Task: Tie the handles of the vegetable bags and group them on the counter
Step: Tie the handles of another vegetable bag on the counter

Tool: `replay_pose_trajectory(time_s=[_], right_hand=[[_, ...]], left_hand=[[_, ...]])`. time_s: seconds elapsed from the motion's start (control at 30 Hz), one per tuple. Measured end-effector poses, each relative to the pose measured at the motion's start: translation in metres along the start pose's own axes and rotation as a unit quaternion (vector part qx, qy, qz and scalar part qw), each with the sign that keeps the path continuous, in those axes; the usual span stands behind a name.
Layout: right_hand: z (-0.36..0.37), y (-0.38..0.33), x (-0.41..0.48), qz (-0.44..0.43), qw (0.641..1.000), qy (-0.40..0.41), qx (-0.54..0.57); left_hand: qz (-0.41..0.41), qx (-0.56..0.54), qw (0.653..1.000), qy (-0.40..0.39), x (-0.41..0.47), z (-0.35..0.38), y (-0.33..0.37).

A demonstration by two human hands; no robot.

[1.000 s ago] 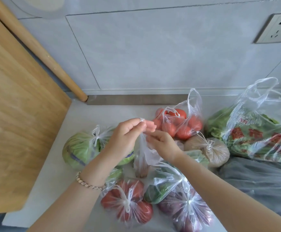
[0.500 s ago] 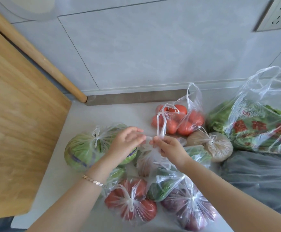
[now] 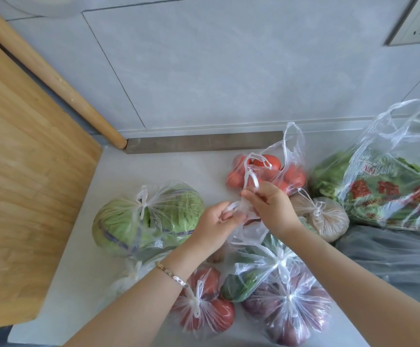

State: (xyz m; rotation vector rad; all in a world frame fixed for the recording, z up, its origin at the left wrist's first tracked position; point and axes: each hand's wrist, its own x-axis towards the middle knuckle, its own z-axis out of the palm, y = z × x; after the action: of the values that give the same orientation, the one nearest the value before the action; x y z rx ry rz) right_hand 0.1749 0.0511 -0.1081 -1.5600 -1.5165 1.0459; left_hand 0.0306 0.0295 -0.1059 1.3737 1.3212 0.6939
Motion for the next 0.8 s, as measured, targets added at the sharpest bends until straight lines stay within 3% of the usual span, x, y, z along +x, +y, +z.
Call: replay_pose_trajectory(time_s=[0.17, 0.33, 0.43, 0.5, 0.63, 0.73, 0.8], right_hand=[[0.004, 0.014, 0.009, 0.035, 0.998, 0.018, -0.059], [0.012, 0.015, 0.003, -0.046, 0.988, -0.045, -0.143], [0.007, 0.012, 0.0, -0.034, 0.991, 0.006, -0.133], [0.005, 0.013, -0.002, -0.07, 0.988, 0.009, -0.134], [0.001, 0.017, -0.014, -0.121, 0.982, -0.094, -0.113], [-0.01, 0.015, -0.021, -0.054, 0.982, -0.178, -0.027], [-0.012, 0.016, -0.02, -0.002, 0.983, -0.179, 0.026]], left_hand=[[0.02, -0.005, 0.999, 0.031, -0.001, 0.01, -0.005], [0.062, 0.053, 0.993, 0.091, -0.001, 0.005, -0.008], [0.078, 0.055, 0.992, 0.081, -0.004, 0.005, -0.011], [0.076, 0.053, 0.993, 0.073, -0.007, 0.007, -0.011], [0.075, 0.061, 0.989, 0.112, -0.005, 0.003, -0.009], [0.065, 0.044, 0.991, 0.108, -0.003, -0.001, -0.007], [0.064, 0.05, 0.993, 0.09, -0.003, 0.001, -0.004]])
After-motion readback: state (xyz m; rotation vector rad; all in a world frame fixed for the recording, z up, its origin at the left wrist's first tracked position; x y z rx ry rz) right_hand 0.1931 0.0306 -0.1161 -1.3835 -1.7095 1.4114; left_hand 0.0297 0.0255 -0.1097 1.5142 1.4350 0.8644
